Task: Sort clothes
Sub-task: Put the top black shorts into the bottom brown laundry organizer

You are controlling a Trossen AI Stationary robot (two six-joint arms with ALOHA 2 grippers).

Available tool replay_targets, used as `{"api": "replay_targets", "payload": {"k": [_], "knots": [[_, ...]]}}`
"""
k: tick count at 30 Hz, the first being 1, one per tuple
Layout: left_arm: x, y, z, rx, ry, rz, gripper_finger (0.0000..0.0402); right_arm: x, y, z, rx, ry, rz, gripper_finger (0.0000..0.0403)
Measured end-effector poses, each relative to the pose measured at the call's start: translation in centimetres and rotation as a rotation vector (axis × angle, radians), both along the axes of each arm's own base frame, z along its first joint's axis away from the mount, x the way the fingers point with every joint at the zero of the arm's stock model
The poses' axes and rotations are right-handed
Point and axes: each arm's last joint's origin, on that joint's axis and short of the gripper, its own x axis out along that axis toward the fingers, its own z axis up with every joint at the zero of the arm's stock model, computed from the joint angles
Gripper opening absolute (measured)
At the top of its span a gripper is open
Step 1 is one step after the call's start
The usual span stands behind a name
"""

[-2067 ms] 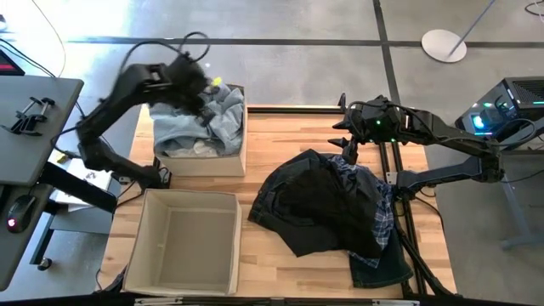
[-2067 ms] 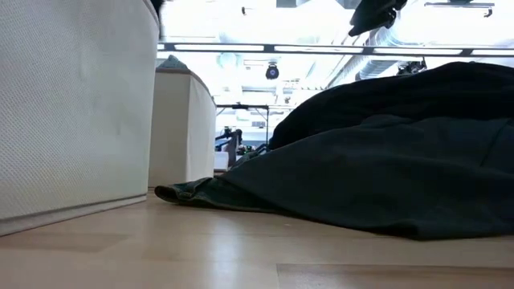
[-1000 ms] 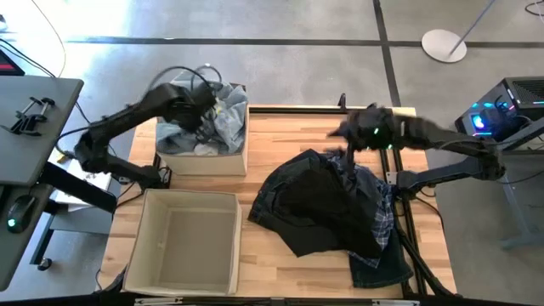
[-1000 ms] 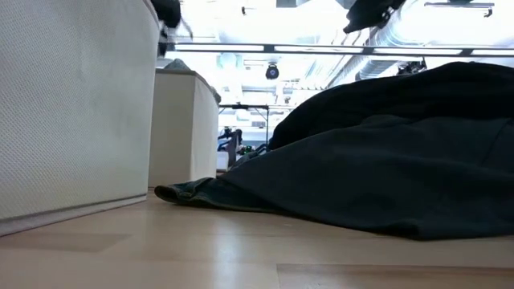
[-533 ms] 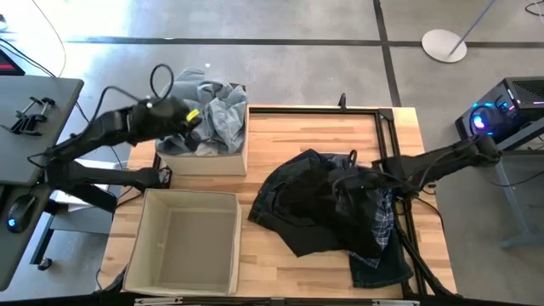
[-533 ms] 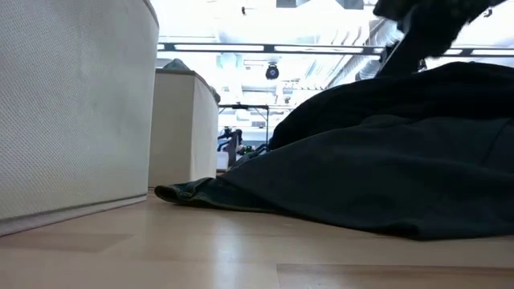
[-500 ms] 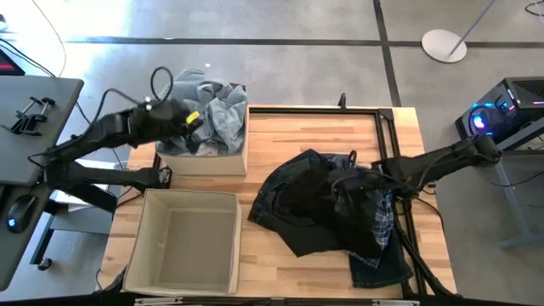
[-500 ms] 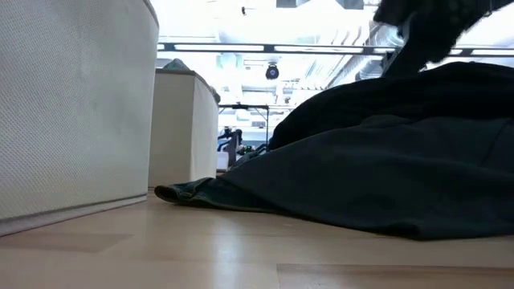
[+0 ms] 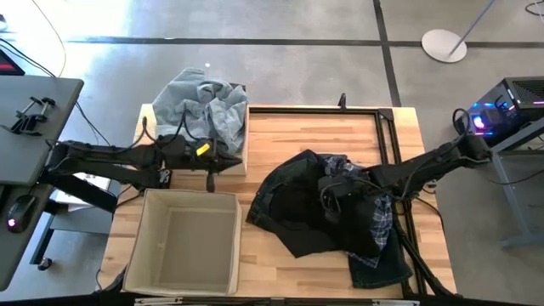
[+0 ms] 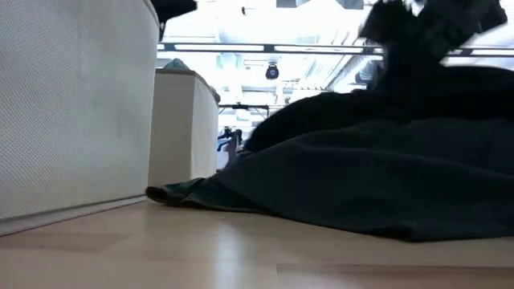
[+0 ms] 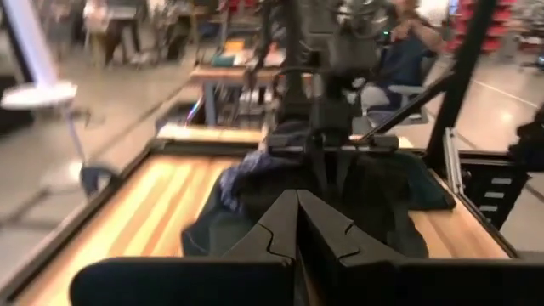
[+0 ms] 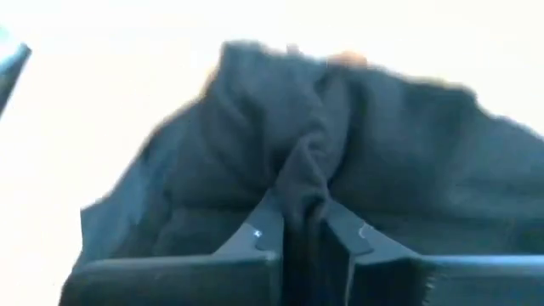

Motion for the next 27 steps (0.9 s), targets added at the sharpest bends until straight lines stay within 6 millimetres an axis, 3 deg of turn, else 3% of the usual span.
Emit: {"api": "replay_targets", "payload": {"k": [8,12,15,19,22,27], "knots": [[2.6,-2.2,-1.2,0.267,-0.024,-0.163,0.0000,3.3,0.2,10.6,-0.366,-0.496,0.034,0.0024],[4.1,-2.7,-0.7,0.279,-0.179,-0.178,0.0006,3.4,-0.1,13.5,-0.546,-0.620,-0.091,0.0007],[4.8,-3.1,-0.2,0.287,-0.304,-0.214,0.0026,3.4,-0.8,13.8,-0.609,-0.601,-0.217,0.0012],[5.3,-3.1,0.3,0.319,-0.436,-0.187,0.0071,3.5,-1.6,12.7,-0.560,-0.503,-0.268,0.0015],[6.0,-2.6,-0.2,0.328,-0.429,-0.084,0.0111,3.9,-1.5,11.5,-0.462,-0.473,-0.254,0.0012],[7.7,-2.5,-2.2,0.331,-0.395,-0.061,0.0169,5.8,-1.5,9.8,-0.387,-0.508,-0.164,0.0011]]}}
